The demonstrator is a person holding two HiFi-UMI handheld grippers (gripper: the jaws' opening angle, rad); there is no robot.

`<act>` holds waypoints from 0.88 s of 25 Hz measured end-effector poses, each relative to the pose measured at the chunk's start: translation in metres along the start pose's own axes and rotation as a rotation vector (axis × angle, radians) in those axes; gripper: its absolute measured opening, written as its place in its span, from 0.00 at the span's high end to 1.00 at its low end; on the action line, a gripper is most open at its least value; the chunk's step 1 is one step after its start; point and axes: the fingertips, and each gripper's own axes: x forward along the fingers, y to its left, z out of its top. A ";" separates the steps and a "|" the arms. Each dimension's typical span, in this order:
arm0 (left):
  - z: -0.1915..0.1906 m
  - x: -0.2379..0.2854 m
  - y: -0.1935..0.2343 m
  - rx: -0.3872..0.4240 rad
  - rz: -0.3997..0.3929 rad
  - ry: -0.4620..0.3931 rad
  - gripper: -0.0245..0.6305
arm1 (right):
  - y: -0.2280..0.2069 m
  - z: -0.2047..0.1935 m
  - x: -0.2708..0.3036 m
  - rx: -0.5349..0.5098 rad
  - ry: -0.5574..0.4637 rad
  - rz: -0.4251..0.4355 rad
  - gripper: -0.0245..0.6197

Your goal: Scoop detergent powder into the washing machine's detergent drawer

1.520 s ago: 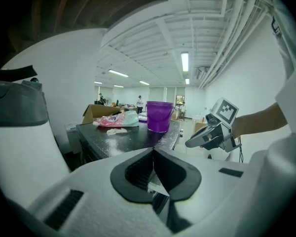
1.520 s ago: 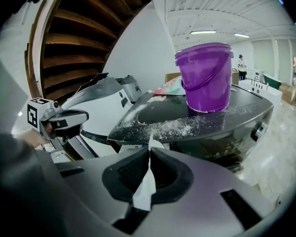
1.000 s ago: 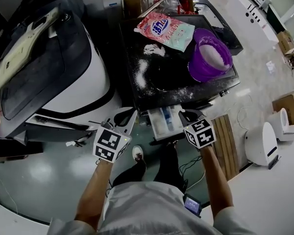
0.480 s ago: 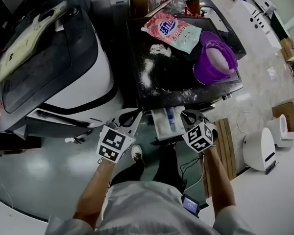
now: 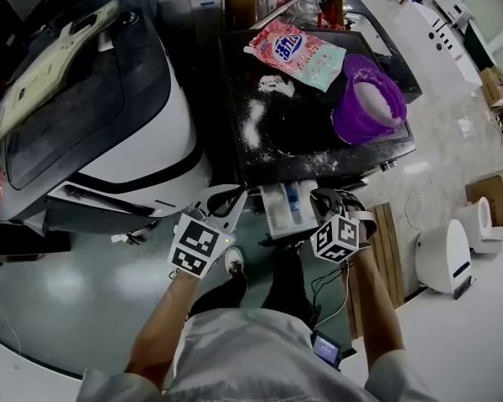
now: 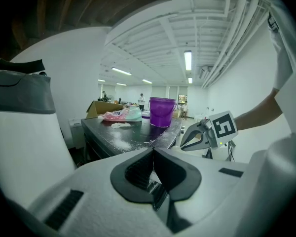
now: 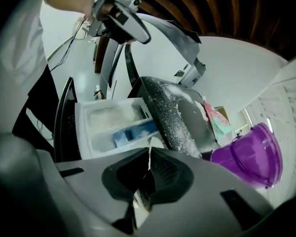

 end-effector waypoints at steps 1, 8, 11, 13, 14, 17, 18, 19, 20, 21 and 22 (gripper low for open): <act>0.000 0.000 -0.001 0.002 0.000 0.000 0.95 | 0.001 -0.001 0.000 -0.032 0.010 -0.003 0.95; 0.000 -0.001 -0.011 0.020 -0.014 0.004 0.95 | 0.005 -0.005 -0.003 -0.210 0.057 -0.074 0.95; 0.002 -0.001 -0.017 0.031 -0.022 0.003 0.95 | 0.006 -0.007 -0.007 -0.257 0.070 -0.112 0.95; 0.004 -0.001 -0.020 0.039 -0.025 0.001 0.95 | 0.003 -0.009 -0.011 -0.257 0.070 -0.139 0.95; 0.004 -0.001 -0.021 0.042 -0.026 0.001 0.95 | 0.002 -0.009 -0.012 -0.253 0.069 -0.146 0.95; 0.006 -0.001 -0.025 0.046 -0.027 -0.001 0.95 | 0.004 -0.010 -0.016 -0.240 0.064 -0.144 0.95; 0.006 -0.001 -0.026 0.047 -0.028 -0.002 0.95 | 0.004 -0.011 -0.017 -0.237 0.064 -0.146 0.95; 0.007 -0.001 -0.027 0.049 -0.029 -0.002 0.95 | 0.003 -0.011 -0.018 -0.233 0.063 -0.150 0.95; 0.007 -0.001 -0.029 0.051 -0.030 -0.003 0.95 | 0.003 -0.012 -0.020 -0.230 0.062 -0.154 0.95; 0.008 -0.002 -0.030 0.053 -0.030 -0.004 0.95 | 0.002 -0.012 -0.021 -0.227 0.060 -0.160 0.95; 0.008 -0.002 -0.031 0.054 -0.030 -0.005 0.95 | 0.002 -0.012 -0.023 -0.225 0.058 -0.166 0.95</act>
